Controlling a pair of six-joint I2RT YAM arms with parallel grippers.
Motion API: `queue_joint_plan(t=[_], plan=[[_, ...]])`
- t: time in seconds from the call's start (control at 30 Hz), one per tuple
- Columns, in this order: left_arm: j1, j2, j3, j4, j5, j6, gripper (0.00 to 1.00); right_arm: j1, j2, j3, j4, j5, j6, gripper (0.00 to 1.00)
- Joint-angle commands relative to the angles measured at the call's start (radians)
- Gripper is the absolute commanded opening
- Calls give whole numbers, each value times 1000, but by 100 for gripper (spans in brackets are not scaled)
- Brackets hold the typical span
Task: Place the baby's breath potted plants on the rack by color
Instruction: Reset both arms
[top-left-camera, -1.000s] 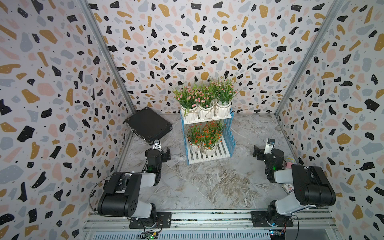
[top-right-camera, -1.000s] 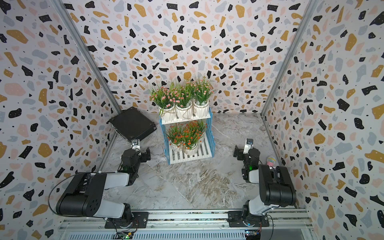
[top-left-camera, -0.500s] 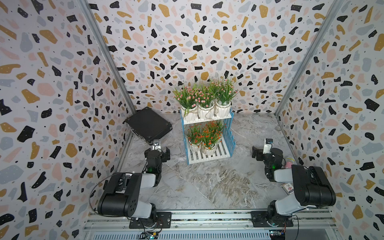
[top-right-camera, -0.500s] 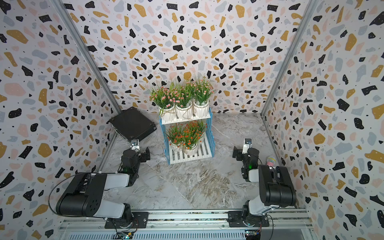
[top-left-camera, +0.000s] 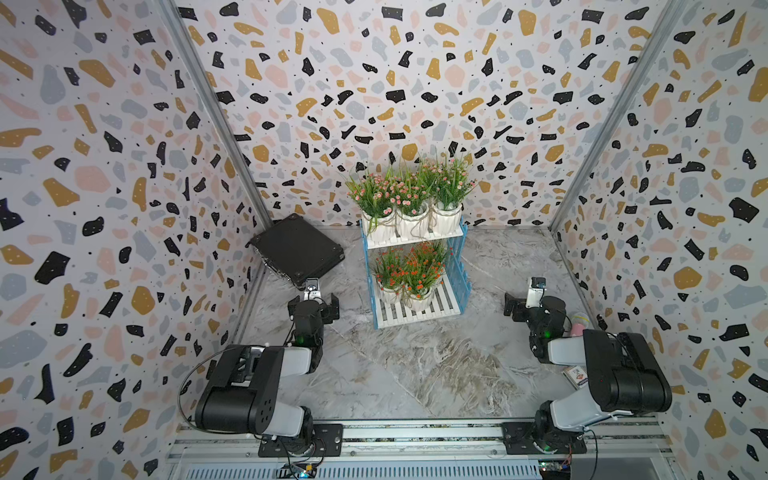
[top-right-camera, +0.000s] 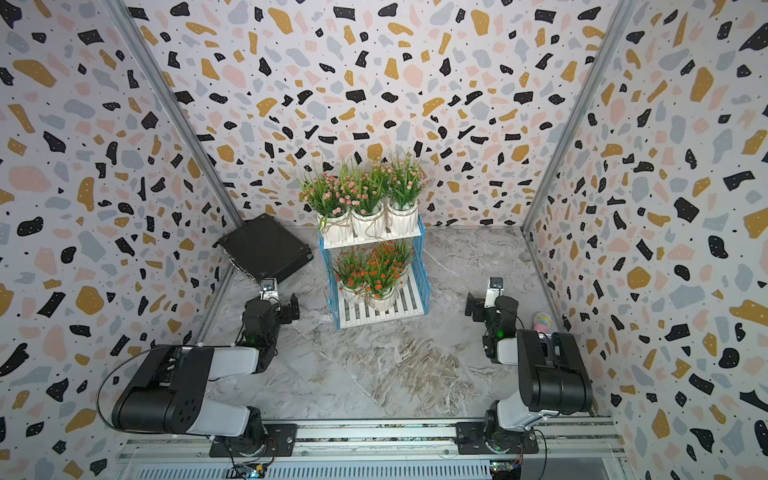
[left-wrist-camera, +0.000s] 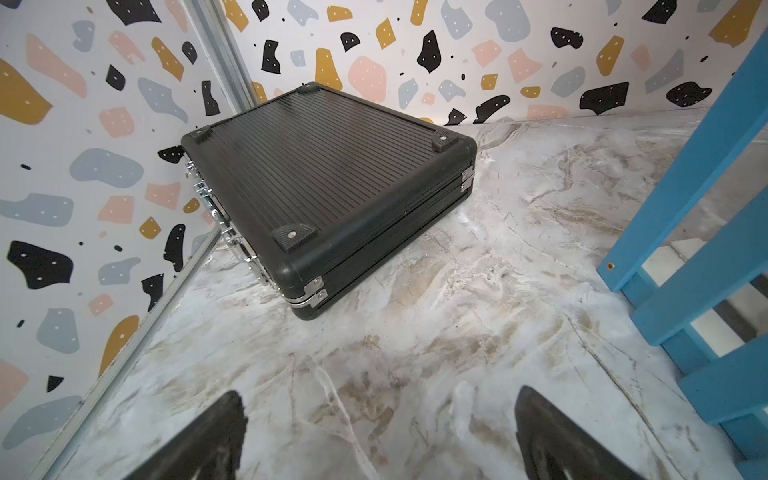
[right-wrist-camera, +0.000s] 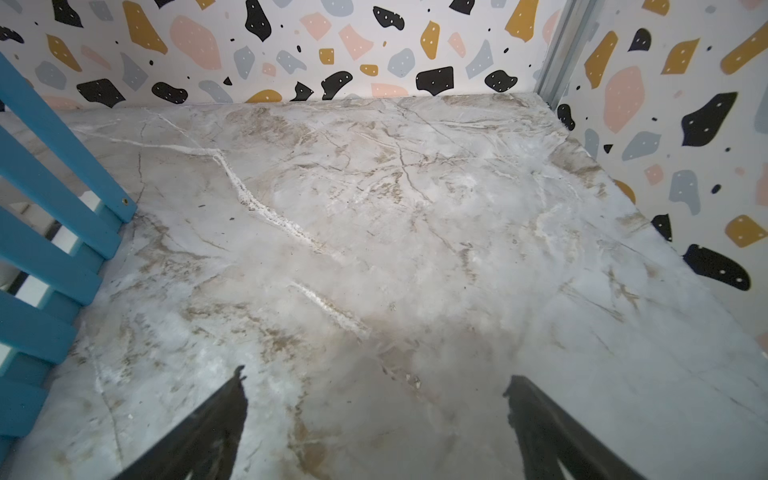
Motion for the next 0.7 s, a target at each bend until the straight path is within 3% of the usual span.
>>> queue_joint_plan(t=[0.0,0.67], plan=[[-1,3,-5,44,-17,1,99,4,-12,-3,-9,-4,-12,100],[10,8,13,13,4,-7,99,3,-12,-3,-9,-4,-12,100]])
